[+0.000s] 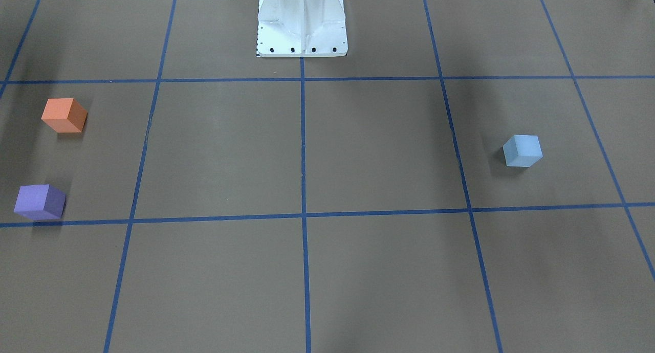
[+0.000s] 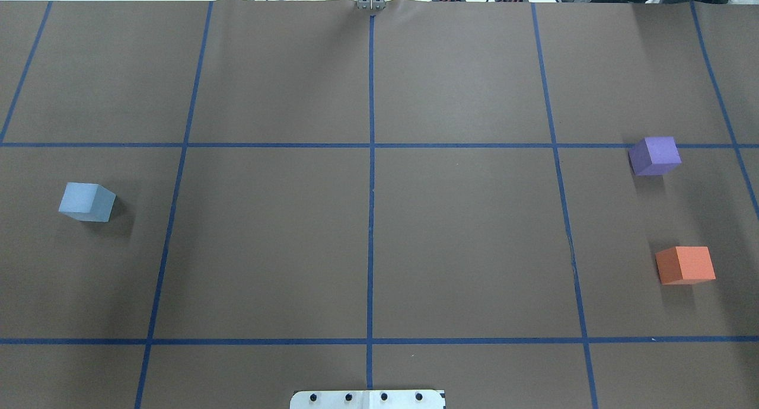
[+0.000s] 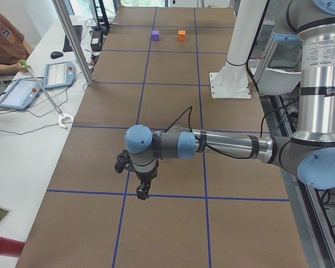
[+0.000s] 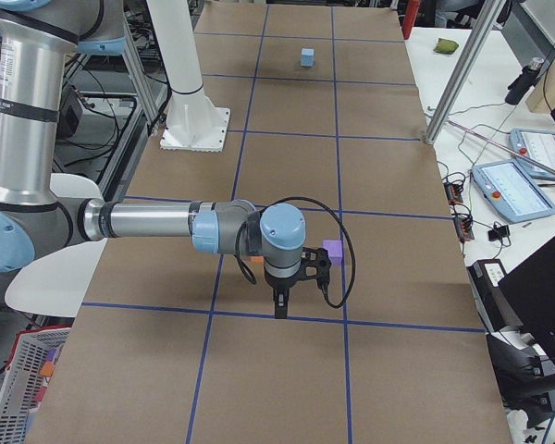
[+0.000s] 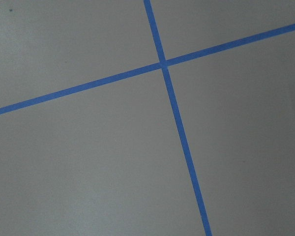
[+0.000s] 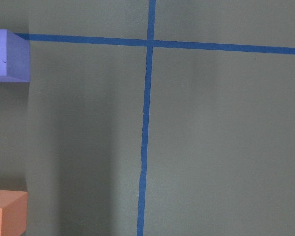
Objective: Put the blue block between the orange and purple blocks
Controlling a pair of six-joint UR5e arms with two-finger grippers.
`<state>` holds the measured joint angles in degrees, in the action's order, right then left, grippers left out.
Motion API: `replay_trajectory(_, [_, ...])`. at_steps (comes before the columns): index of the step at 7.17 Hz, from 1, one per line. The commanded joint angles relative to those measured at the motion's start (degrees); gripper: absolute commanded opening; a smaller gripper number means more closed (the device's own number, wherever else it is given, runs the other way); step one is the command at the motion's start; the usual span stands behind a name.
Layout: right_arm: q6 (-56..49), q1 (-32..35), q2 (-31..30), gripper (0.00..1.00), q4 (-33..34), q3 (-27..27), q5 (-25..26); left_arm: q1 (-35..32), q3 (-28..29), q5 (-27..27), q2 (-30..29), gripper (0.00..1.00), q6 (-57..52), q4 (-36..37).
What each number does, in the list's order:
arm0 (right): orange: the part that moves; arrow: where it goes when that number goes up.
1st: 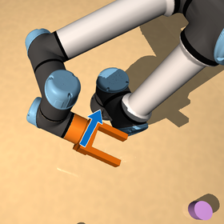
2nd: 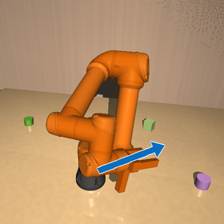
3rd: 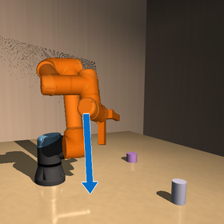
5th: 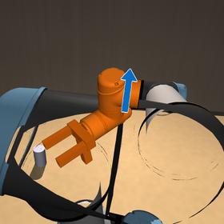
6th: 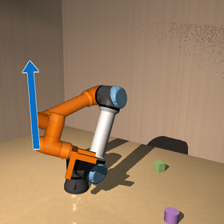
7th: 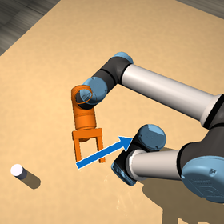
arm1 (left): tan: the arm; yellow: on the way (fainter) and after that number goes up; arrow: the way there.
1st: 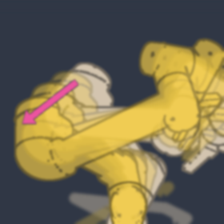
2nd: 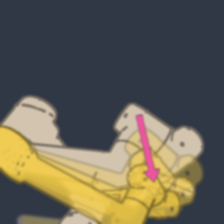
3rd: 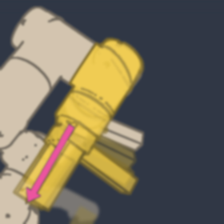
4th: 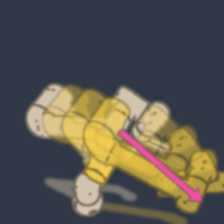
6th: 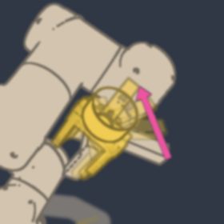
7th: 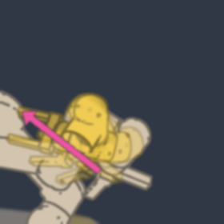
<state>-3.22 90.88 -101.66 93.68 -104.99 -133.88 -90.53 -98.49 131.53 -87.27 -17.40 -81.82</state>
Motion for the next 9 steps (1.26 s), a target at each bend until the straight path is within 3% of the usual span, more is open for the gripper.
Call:
replay_trajectory(1, [-0.03, 0.00, 0.40, 1.00, -0.07, -0.39, -0.68, 0.00, -0.03, -0.05, -0.26, 1.00, 0.00, 0.00])
replay_trajectory(4, [0.32, 0.00, 0.67, 1.00, -0.07, -0.74, -1.47, 1.05, -2.40, -2.42, -3.86, 1.00, 0.44, 0.44])
replay_trajectory(7, [0.58, 0.00, 0.23, 1.00, -0.07, -2.93, -3.58, 3.94, -11.35, -0.49, -5.19, 1.00, 3.78, -0.09])
replay_trajectory(8, [0.58, 0.00, 0.32, 1.00, 0.19, -3.55, -2.80, 4.57, -11.46, 2.47, -5.19, 1.00, 7.96, -0.18])
replay_trajectory(9, [0.58, -0.18, 0.67, 1.00, 0.19, -3.99, -2.79, 10.32, -12.07, 4.50, -5.36, 1.00, 24.62, -1.92])
